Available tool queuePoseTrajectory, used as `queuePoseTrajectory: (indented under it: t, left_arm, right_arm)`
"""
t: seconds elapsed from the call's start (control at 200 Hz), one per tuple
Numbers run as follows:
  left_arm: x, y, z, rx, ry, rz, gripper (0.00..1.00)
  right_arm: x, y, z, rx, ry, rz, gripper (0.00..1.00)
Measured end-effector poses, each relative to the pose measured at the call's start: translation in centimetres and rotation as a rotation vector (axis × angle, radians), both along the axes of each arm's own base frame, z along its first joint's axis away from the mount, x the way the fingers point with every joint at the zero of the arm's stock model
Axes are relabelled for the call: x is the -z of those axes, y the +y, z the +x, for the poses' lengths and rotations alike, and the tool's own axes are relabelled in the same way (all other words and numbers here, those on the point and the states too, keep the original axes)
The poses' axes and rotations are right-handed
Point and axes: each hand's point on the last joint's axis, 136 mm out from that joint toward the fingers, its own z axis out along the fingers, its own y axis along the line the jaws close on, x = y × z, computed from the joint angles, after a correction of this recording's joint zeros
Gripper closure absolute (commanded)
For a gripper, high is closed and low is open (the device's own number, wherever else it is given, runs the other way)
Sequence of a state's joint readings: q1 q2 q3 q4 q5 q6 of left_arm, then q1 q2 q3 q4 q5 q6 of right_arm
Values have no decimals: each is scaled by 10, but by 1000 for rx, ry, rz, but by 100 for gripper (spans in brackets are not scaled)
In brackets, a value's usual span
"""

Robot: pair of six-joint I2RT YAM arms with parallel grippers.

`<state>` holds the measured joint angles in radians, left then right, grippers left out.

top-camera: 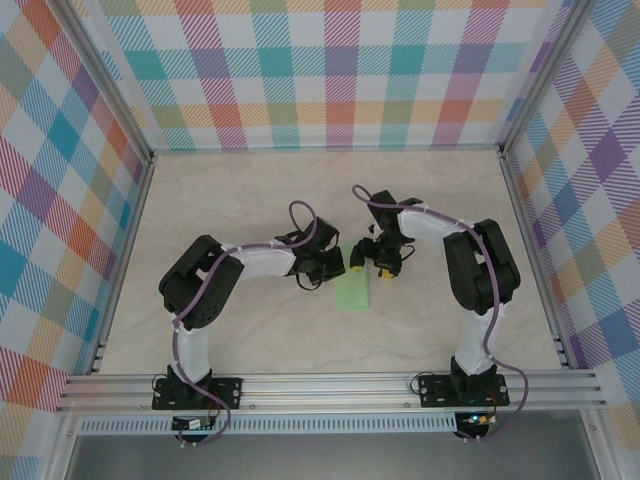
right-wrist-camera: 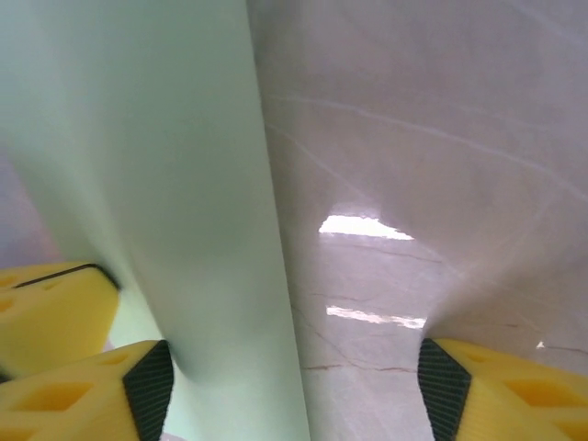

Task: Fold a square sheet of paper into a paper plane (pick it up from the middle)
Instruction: Hold the square sheet of paper at the center of the table, then fold the square sheet of paper in half at the center of the table.

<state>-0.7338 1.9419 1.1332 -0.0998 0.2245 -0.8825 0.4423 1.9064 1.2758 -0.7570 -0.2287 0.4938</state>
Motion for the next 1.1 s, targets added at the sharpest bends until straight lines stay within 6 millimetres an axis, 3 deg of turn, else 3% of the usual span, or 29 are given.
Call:
queuePoseTrajectory:
  t: [0.135,0.245,0.32,0.39,0.585,1.1]
  left_arm:
    - [0,0,0,0,-8,-7,100]
    - [0,0,0,0,-11,-10,100]
    - [0,0,0,1,-12,-9,100]
    - [0,-1,0,2,-12,-9,100]
    - [0,-1,0,2,-12,-9,100]
    - [0,-1,0,2,-12,-9,100]
  right_arm:
    - [-32,2,5,13,-100,87,29]
    - [-63,9,7,26,-180,197,55]
    - [-72,17,6,28,-198,278,69]
    - [-67,24,1,23,-179,334,78]
    - [-39,30,-15,36,-88,388,87]
    - [-6,16,-21,79,-30,433,86]
